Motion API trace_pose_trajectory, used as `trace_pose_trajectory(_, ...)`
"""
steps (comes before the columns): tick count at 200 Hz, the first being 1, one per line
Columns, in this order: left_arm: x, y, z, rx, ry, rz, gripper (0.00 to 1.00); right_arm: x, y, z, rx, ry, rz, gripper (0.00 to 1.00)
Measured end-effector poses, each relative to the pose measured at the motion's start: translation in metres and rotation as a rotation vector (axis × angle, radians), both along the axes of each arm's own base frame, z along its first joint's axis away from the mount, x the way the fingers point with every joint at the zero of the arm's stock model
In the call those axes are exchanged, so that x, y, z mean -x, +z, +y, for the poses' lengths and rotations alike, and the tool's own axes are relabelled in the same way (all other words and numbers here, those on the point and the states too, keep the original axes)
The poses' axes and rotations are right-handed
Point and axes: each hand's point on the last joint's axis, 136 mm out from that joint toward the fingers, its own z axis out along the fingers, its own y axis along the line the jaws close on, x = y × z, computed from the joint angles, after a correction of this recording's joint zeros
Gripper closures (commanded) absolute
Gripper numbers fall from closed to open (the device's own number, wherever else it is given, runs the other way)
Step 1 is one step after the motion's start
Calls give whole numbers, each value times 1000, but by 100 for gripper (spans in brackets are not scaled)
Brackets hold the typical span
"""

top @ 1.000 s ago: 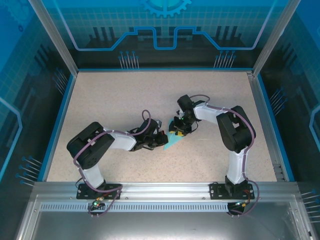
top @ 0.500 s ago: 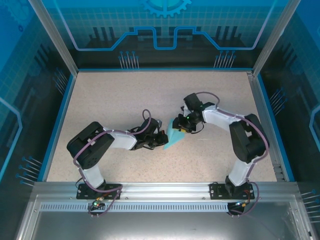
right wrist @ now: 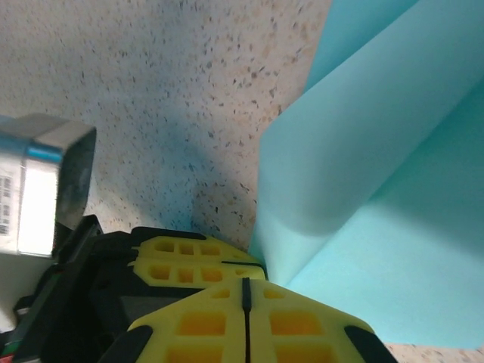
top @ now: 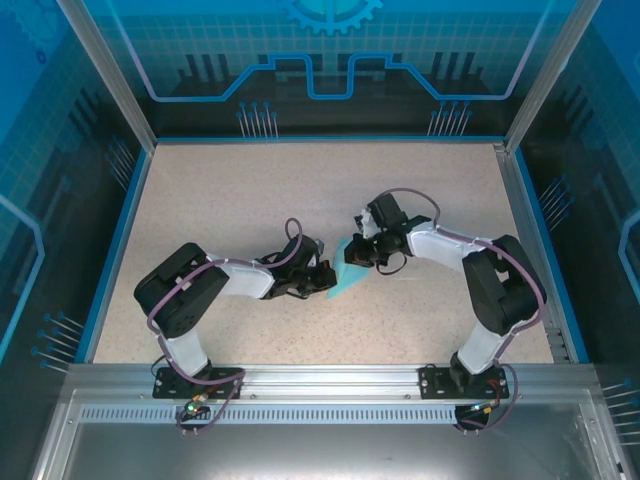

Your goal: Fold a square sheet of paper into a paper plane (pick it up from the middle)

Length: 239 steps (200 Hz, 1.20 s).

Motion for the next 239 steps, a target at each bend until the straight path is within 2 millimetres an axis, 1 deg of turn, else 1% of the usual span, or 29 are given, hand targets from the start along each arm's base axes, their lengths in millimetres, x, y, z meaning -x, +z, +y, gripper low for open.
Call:
trace_pose_trajectory(12,0,0,0,1,3,3,100,2,-6,5,-5,11,11,96)
trace_pose_trajectory(38,0,0,0,3,10,9,100,5,-19,8,1,19,35,97)
trace_pose_trajectory(96,0,0,0,-1,11,16,100,5,-36,8,14,19,58,97)
trace_pose_trajectory(185,0,-1,0,-11,13,32,100,3,-47,5,19,30,67,97)
trace_pose_trajectory(239,0,-1,0,-13,16,36,100,2,-47,3,16,48,56,98)
